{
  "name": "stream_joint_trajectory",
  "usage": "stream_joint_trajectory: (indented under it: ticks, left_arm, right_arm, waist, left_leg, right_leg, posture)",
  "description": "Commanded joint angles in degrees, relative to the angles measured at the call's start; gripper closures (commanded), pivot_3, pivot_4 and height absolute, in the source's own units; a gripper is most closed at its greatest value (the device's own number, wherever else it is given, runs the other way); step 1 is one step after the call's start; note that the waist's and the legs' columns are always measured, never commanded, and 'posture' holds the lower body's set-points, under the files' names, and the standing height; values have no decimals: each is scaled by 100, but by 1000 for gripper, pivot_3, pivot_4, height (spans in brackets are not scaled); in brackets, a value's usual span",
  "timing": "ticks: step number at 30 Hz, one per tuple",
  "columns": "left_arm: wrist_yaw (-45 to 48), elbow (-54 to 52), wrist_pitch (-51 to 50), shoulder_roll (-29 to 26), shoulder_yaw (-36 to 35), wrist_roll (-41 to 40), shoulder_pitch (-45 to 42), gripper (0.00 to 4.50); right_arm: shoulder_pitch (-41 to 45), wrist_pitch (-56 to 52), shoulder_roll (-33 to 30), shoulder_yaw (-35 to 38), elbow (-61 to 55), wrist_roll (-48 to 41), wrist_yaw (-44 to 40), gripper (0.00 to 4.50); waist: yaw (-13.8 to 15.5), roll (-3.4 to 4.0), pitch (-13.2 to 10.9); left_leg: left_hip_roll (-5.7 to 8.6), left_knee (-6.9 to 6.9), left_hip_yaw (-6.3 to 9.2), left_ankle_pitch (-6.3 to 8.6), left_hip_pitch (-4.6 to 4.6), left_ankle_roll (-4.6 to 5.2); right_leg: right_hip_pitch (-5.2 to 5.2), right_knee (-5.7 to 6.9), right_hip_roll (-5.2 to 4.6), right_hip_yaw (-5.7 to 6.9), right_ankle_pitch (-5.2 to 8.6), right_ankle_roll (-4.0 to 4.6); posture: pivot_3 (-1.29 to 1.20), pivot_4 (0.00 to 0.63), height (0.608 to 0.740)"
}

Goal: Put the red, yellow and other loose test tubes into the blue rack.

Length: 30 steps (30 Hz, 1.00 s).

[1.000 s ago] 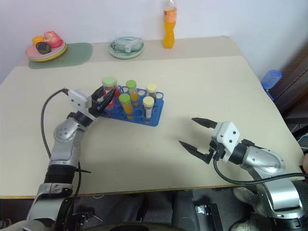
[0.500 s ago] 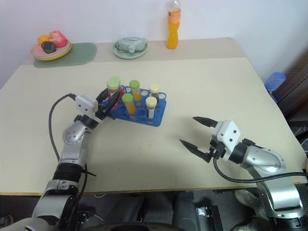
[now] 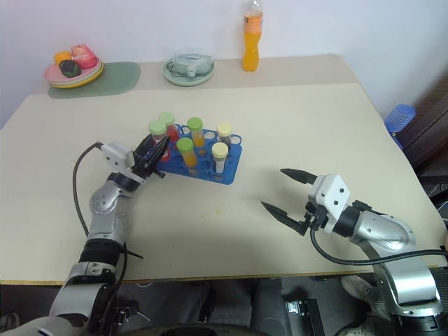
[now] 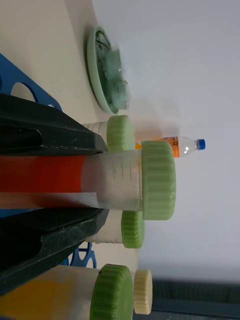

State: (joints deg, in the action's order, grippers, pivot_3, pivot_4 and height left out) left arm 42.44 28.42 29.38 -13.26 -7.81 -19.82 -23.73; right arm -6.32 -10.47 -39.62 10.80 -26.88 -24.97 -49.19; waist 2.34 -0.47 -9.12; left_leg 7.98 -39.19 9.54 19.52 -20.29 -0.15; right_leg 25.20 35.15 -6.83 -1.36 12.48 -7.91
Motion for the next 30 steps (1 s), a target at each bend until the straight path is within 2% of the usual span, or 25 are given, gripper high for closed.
stream_joint_trajectory:
  ticks: [1,15,20,22,24,30]
  left_arm:
    - [199,-100,96,50,92,-16,159,3739]
    - [62,13,78,14,41,50,212,3739]
    - [112,-45,-4,62,41,-24,202,1332]
    - [-76,-48,-18,54,53,164,198,216]
    - [-330,-70,-104,26,60,367,205,96]
    - [-46,-690,-357,-23,72,90,439,96]
  right_arm:
    - [-3,63,-37,166,-185,-74,6,0]
    - [-165,-10,-38,311,-405,-343,-14,0]
    - [-209,-31,-42,320,-450,-345,2,0]
    - [-219,-47,-43,324,-481,-362,15,0]
    - [-218,-51,-47,317,-493,-373,17,0]
    - [9,-87,48,187,-554,-540,41,0]
  waist:
    - [2,0,0]
    - [-1,0,0]
    - [0,-1,0]
    - [-2,-1,0]
    - [-2,-1,0]
    - [-4,0,0]
  left_leg:
    - [0,0,0,0,0,0]
    - [0,0,0,0,1,0]
    - [0,0,0,0,0,0]
    - [-1,0,0,0,1,0]
    - [-1,0,0,0,2,0]
    - [-1,1,0,0,0,0]
  right_leg:
    - [0,0,0,0,0,0]
    - [-1,0,0,0,0,0]
    - [-1,0,0,0,0,0]
    - [0,1,0,0,0,0]
    - [-1,1,1,0,0,0]
    - [1,1,1,0,0,0]
  posture:
    - [0,150,740]
    - [0,150,740]
    - [0,150,740]
    - [0,150,740]
    - [0,150,740]
    - [0,150,740]
